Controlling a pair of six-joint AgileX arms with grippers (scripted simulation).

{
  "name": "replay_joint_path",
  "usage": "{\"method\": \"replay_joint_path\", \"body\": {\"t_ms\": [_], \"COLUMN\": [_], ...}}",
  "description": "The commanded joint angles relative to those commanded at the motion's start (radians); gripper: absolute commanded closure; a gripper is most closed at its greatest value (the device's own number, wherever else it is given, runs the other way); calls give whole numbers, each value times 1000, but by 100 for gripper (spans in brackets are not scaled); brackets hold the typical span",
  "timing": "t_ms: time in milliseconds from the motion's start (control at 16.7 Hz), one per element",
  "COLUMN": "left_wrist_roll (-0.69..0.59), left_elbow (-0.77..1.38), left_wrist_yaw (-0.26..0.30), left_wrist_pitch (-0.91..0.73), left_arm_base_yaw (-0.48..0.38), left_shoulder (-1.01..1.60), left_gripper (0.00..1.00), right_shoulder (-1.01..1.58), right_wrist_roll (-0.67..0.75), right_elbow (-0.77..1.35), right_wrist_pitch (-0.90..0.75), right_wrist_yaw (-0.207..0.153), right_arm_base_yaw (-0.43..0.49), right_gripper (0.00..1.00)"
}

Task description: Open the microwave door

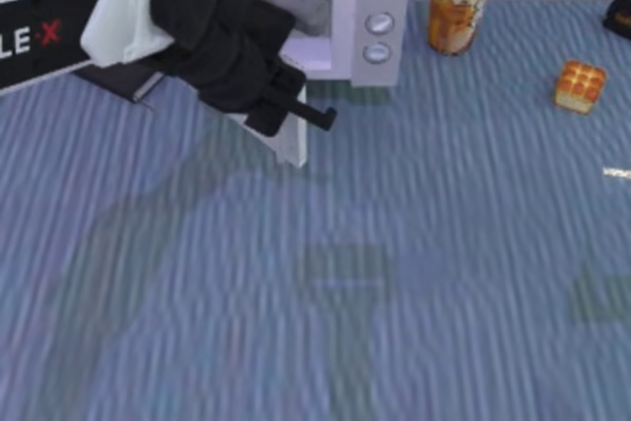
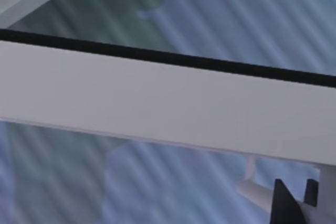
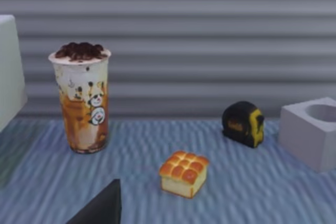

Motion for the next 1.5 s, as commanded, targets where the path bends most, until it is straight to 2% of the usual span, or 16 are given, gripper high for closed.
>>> {"method": "replay_joint_path", "body": {"t_ms": [180, 540, 1500], "left_wrist_roll": [10, 128, 130], "left_elbow": [-9, -59, -60], "left_wrist_yaw": [14, 73, 74], "left_wrist_pitch": [0, -2, -2], "left_arm_base_yaw": [0, 45, 46], "left_shoulder": [-4, -47, -48], "left_gripper": [100, 100, 100], "right_shoulder": [0, 0, 0], "right_wrist_roll": [0, 0, 0], "right_elbow": [0, 0, 0], "right_wrist_pitch": [0, 0, 0], "right_wrist_yaw": [0, 0, 0], "right_arm_base_yaw": [0, 0, 0], "right_gripper": [0, 0, 0]}}
